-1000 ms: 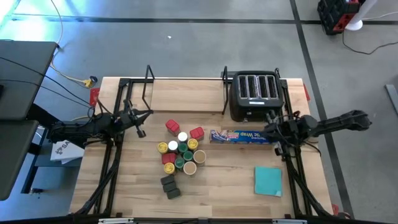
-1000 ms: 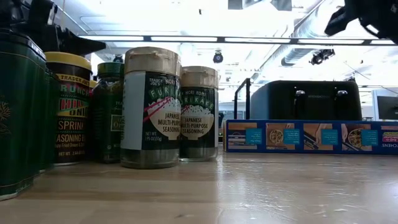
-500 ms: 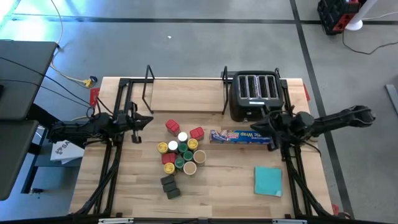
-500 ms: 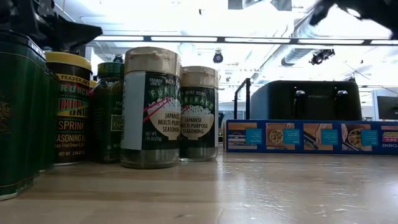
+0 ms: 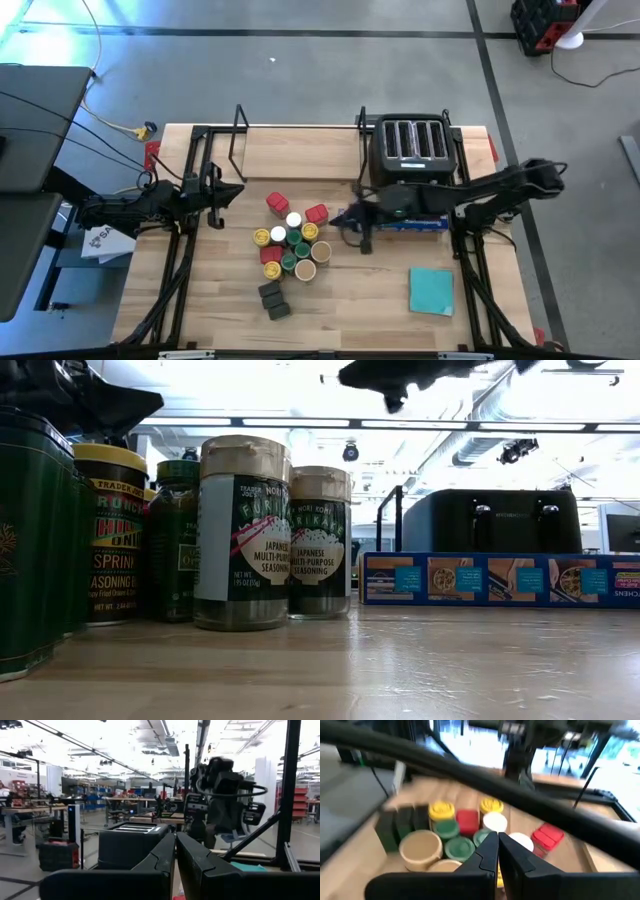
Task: Shelf spices
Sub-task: Put the top right red seasoning can on the shelf
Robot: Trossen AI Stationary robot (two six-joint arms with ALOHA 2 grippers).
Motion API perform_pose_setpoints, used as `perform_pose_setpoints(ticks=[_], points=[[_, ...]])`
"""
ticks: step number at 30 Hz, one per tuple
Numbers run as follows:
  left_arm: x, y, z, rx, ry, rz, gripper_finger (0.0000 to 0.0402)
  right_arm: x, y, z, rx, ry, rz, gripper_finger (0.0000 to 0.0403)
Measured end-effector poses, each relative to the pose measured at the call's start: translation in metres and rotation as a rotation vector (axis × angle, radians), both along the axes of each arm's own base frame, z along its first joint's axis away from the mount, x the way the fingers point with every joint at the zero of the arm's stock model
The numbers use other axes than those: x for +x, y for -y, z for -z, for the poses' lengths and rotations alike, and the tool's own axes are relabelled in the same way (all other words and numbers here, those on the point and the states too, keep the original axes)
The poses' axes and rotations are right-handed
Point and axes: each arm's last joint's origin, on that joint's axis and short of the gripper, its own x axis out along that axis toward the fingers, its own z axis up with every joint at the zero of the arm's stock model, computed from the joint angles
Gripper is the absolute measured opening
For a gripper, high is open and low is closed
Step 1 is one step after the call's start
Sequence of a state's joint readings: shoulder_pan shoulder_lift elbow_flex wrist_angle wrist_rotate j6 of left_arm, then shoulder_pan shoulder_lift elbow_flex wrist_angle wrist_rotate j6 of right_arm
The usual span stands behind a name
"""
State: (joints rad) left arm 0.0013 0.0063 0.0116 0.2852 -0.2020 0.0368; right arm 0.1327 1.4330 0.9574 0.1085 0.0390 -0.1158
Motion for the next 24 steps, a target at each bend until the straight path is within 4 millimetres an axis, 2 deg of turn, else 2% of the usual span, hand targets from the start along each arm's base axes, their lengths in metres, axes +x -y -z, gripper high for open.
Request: perform_pose_setpoints(ticks=[6,10,15,20,24], points=[[0.0,0.0,0.0,0.0,-0.001,-0.002,0.0015,0.035,0.027,-0.024,-0.069,-0.265,0.073,0.0014],[0.0,0.0,0.0,0.0,-0.002,-0.001,0.0015,0.052,0.05,-0.028,-0.097,-0.427,0.081,0.0052],[0.0,-0.001,0.0,-0.006,-0.002,-0.018,0.0015,0.075,0.067,-0.011,-0.064,-0.571,0.004,0.0134],[0.0,-0.001,0.0,-0.006,-0.002,-0.02,0.0015,0.092,0.069,0.016,-0.111,-0.652,-0.072,0.0211],[0.0,-0.001,0.0,-0.006,-0.002,-0.02,0.0015,0.099,0.068,0.033,-0.129,-0.69,-0.099,0.0248]])
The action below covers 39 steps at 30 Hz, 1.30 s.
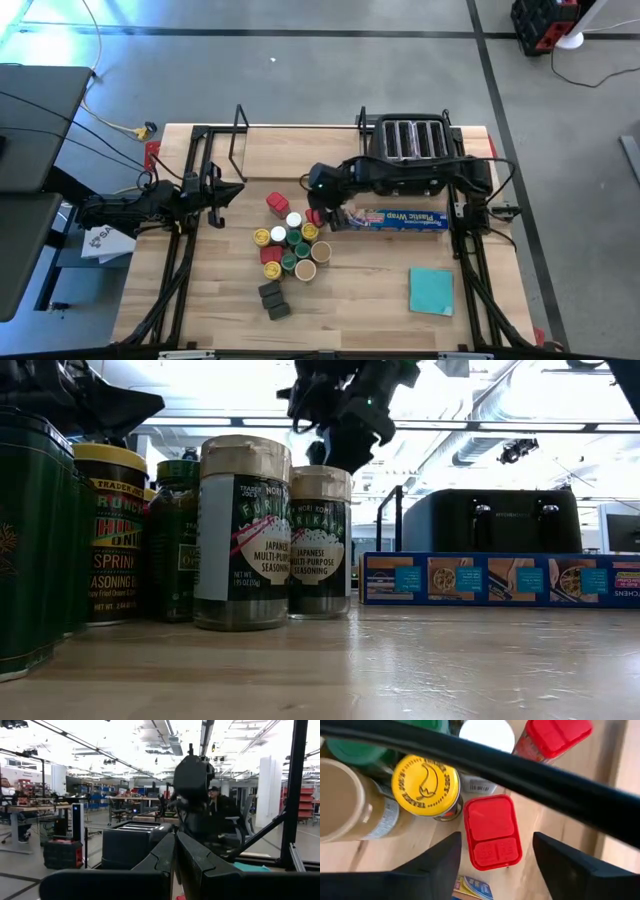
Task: Shelf spices
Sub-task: Put the top right red seasoning can on the shelf
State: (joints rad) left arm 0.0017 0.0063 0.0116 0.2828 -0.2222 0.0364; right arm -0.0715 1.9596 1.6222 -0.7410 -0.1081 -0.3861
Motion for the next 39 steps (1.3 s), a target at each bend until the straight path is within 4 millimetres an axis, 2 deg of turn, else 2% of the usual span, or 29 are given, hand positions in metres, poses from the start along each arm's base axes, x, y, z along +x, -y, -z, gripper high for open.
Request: perform_pose_setpoints(ticks=[4,11,26,30,34,39], points=[[0.0,0.0,0.0,-0.009,0.002,0.002,0.0015,0.003,0.0,0.01,0.001,-0.027,-0.002,0.0262],[0.0,0.0,0.0,-0.01,0.003,0.002,0.0015,0.011,0.001,0.031,-0.023,-0.059,-0.034,0.0264],[0.0,0.0,0.0,-0.025,0.008,0.006,0.0015,0.018,0.002,0.049,-0.054,-0.08,-0.014,0.0264],[0.0,0.0,0.0,-0.025,0.008,0.006,0.0015,0.018,0.002,0.047,-0.053,-0.067,-0.01,0.0246],[0.0,0.0,0.0,-0.025,0.008,0.006,0.0015,0.018,0.002,0.047,-0.036,-0.068,0.026,0.0202],[0.0,0.0,0.0,-0.025,0.007,0.006,0.0015,0.016,0.005,0.044,-0.031,-0.074,0.057,0.0202]])
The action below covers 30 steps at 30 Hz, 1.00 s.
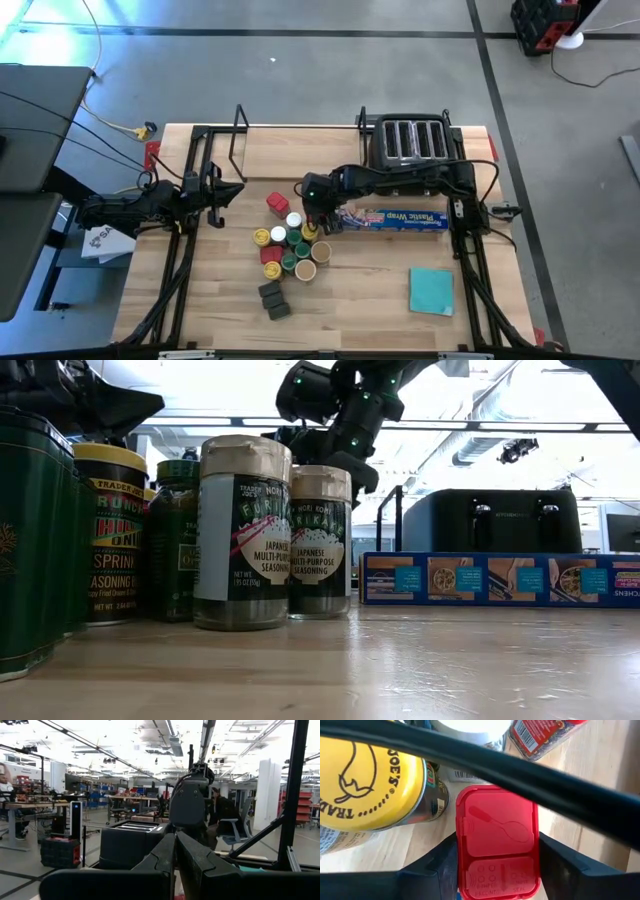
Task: Shelf spices
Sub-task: Put the top right red seasoning can on the shelf
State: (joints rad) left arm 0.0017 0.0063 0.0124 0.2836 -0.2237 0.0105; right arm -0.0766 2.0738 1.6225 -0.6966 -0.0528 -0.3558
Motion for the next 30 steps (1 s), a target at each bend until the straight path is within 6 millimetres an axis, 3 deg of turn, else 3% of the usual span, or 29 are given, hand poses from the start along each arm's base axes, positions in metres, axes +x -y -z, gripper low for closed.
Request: perform_pose_setpoints(ticks=[3,9,15,21,26,30], points=[[0.0,0.0,0.0,0.0,-0.001,0.001,0.0015,-0.004,0.007,-0.009,-0.034,0.004,0.029,0.0202],[0.0,0.0,0.0,-0.007,0.001,0.003,0.0015,-0.025,0.037,-0.058,-0.084,0.104,0.124,0.0202],[0.0,0.0,0.0,-0.007,0.001,0.003,0.0015,-0.054,0.092,-0.095,-0.154,0.192,0.255,0.0202],[0.0,-0.001,0.0,-0.018,0.002,-0.035,0.0015,-0.075,0.15,-0.1,-0.166,0.187,0.348,0.0202],[-0.001,-0.003,0.0,-0.035,0.005,-0.093,0.0015,-0.077,0.186,-0.107,-0.132,0.177,0.356,0.0202],[-0.001,-0.003,0.0,-0.038,0.009,-0.096,0.0015,-0.077,0.209,-0.1,-0.089,0.13,0.317,0.0202]])
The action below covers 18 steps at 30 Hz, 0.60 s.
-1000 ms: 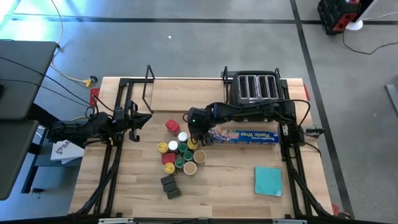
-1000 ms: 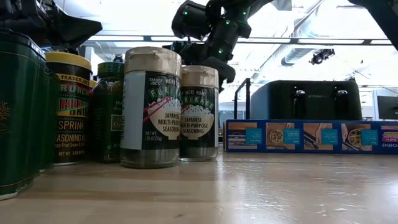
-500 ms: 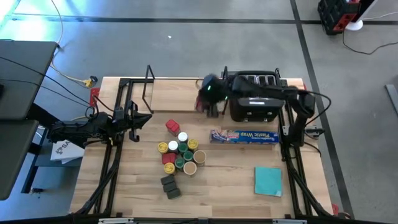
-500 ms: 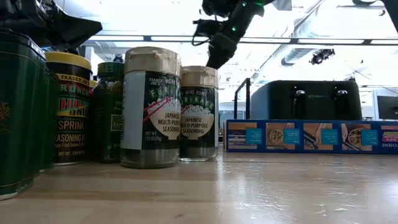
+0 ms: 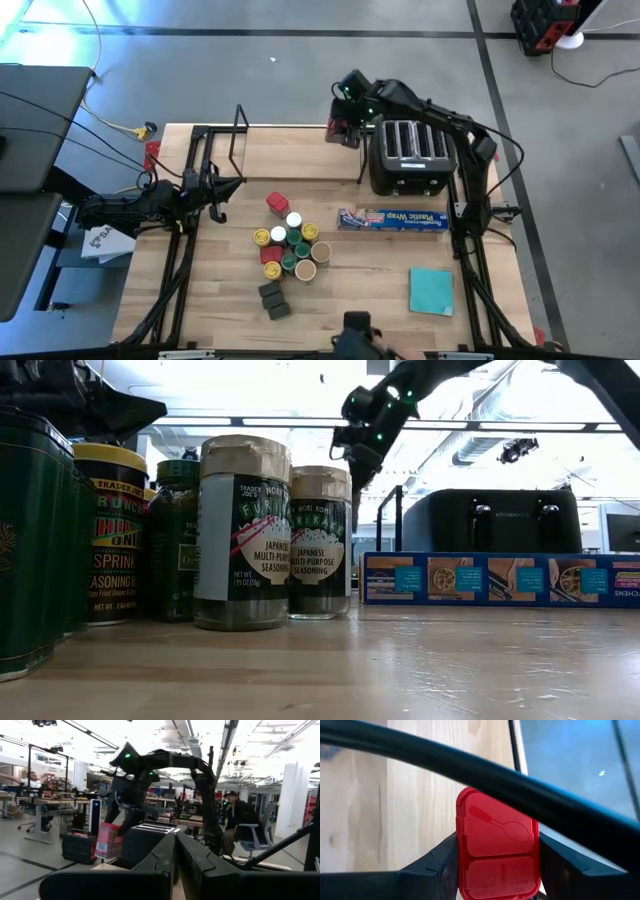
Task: Shelf spices
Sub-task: Put the top right red seasoning can on the shelf
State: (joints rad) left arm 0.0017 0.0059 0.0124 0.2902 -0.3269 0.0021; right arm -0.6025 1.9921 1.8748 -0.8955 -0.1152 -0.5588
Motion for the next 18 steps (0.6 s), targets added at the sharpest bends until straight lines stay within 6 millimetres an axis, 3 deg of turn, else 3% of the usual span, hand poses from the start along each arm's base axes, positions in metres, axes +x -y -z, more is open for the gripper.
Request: perform_pose_setpoints(ticks=[9,18], points=[[0.0,0.0,0.0,-0.04,0.012,0.015,0.0015,0.007,0.015,0.039,0.042,-0.136,-0.058,0.0202],[0.0,0.0,0.0,-0.046,0.014,0.017,0.0015,0.005,0.024,0.049,0.011,-0.182,-0.033,0.0202]])
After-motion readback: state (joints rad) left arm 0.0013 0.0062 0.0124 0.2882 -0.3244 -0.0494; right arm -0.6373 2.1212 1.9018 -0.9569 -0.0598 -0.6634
